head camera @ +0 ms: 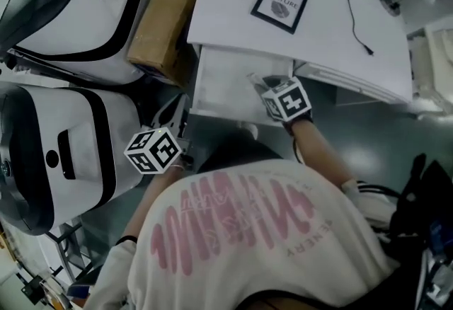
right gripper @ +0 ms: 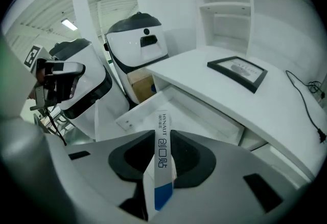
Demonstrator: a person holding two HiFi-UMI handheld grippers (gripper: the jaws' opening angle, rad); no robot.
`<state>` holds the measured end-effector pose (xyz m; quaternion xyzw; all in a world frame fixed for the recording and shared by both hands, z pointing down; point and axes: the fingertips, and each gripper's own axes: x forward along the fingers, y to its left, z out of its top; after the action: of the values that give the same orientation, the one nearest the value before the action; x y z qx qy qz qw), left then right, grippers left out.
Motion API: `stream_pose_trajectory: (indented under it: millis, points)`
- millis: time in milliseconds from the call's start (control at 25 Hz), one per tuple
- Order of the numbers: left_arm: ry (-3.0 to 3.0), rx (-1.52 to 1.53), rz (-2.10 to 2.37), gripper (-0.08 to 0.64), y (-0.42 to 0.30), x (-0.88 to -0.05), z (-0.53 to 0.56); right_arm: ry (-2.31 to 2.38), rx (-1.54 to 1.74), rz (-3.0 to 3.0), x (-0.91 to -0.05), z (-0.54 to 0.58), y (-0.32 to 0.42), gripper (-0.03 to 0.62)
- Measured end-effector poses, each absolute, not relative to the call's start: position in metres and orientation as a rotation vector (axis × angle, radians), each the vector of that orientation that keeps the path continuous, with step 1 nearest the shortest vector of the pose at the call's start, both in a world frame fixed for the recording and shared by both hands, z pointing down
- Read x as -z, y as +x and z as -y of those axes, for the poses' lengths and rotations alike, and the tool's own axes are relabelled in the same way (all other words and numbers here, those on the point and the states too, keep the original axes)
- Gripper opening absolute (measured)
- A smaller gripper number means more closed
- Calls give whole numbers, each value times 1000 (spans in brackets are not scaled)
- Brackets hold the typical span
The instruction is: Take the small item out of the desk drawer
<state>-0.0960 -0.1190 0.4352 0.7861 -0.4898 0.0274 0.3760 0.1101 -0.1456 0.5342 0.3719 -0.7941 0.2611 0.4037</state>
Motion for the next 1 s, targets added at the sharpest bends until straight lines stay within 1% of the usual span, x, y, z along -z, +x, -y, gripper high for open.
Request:
stream_pose_trajectory:
  millis: [400, 600, 1000]
  points:
    - [2131, 39, 1274, 29, -91, -380, 131, 1167, -524, 2134, -438, 151, 116, 104]
    - [2187, 132, 1345, 29, -105, -340, 134, 1273, -396, 2228, -371, 153, 113, 104]
    - [2292, 243, 1302, 29, -105, -287, 99, 1470, -258, 2395, -267, 116, 108, 104]
